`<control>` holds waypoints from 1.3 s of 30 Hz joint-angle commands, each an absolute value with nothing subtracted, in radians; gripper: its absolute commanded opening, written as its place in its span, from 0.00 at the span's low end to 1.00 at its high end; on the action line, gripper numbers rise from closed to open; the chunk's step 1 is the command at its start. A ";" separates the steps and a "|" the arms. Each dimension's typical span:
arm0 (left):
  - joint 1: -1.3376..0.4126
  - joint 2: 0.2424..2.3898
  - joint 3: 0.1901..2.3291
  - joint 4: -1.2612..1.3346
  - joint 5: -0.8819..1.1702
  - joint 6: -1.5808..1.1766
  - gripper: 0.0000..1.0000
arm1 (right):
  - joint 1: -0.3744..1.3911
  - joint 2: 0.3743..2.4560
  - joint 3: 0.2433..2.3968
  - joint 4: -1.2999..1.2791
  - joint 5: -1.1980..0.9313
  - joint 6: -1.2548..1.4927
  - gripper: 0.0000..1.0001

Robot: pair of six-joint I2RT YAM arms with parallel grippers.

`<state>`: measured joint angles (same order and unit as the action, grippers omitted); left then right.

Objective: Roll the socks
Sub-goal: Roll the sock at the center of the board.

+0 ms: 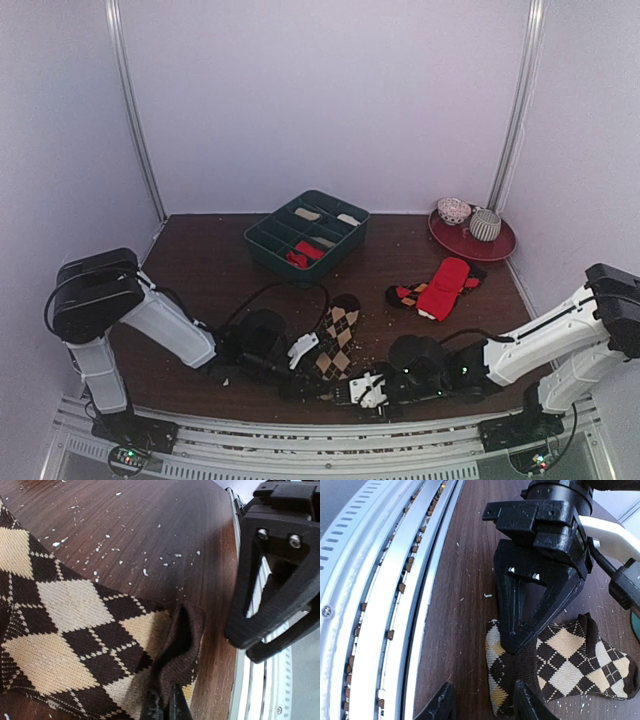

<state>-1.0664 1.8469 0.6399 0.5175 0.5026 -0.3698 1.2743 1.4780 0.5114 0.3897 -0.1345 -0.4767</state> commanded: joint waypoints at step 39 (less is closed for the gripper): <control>-1.065 1.462 0.585 0.145 0.085 -0.179 0.47 | 1.131 1.804 0.548 0.264 -0.565 0.182 0.17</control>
